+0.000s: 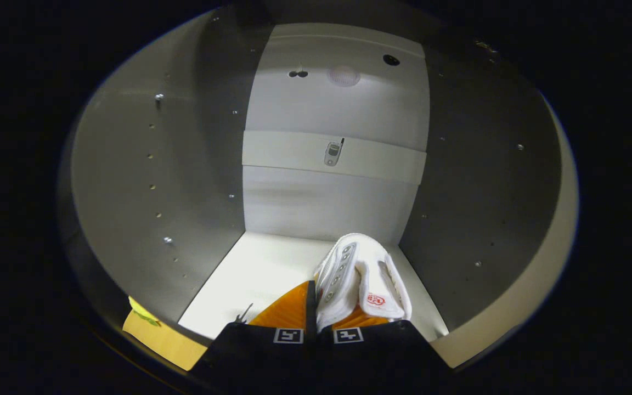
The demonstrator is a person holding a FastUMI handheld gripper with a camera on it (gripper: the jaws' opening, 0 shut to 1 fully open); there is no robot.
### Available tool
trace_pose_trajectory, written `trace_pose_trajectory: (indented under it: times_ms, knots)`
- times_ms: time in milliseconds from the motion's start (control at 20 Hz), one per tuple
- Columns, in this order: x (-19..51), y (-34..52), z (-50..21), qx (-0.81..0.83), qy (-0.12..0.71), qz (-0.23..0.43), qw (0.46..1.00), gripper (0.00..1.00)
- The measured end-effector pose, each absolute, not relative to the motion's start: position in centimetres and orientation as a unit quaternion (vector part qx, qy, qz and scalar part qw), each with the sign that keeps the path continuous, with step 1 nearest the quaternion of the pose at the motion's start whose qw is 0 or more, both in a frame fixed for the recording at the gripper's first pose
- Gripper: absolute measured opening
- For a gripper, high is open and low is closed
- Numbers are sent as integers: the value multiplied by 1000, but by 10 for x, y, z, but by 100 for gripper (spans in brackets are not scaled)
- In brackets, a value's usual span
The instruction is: Open the shoe cabinet door, grab the shoes and put them into the shoe cabinet, then close the shoe cabinet door.
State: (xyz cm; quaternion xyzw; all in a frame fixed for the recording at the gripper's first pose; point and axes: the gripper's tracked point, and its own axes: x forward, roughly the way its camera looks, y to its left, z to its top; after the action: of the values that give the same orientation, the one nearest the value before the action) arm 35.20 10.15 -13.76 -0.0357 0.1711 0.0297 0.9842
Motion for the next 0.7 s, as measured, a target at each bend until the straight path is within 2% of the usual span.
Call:
trace_pose_trajectory:
  times_ms: [300,450,700]
  knots:
    - [407,97,-166,-75,201,22,976,5]
    - [412,98,-196,-86,239,26,967,5]
    - [416,105,-201,-104,238,15,966,9]
